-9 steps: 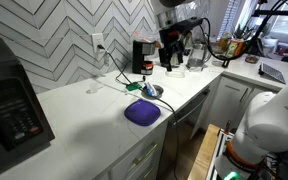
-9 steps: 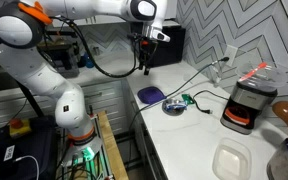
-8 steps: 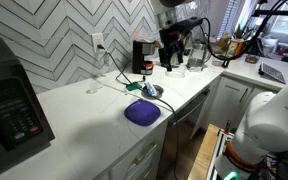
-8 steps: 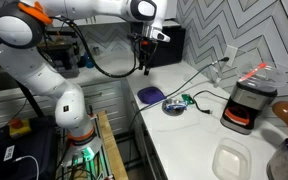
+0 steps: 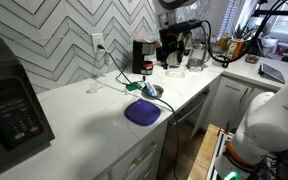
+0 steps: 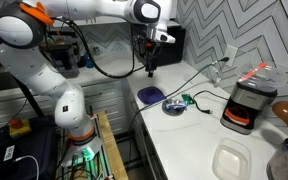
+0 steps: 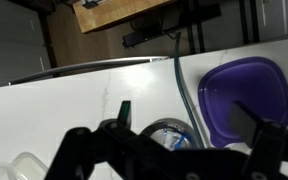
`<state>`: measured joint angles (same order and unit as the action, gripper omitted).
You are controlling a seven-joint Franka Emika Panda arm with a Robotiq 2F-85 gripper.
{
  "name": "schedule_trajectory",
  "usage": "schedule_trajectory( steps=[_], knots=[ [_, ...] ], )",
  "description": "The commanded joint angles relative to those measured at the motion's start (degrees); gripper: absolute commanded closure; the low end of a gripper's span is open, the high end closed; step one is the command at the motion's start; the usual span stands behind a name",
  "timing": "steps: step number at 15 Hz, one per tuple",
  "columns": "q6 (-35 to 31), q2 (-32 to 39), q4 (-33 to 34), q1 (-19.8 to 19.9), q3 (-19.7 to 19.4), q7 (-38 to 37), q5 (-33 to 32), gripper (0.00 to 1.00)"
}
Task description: Put the candy bar in the lunch box
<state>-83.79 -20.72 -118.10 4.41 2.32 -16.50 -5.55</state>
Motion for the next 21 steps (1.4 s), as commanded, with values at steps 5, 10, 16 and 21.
schedule_trajectory(
  steps=[5, 10, 16, 21],
  knots=[
    [-2.18, 2.76, -0.11, 3.59, -3.98, -5.49, -0.21, 0.0],
    [-4.13, 5.19, -0.61, 4.5, -5.34, -7.23, 1.56, 0.0],
    [-15.5, 11.78, -2.27, 6.21, -10.68, -5.41, 11.0, 0.0],
    [-25.1, 17.59, -2.25, 5.73, -11.02, -4.64, 15.18, 0.0]
  ],
)
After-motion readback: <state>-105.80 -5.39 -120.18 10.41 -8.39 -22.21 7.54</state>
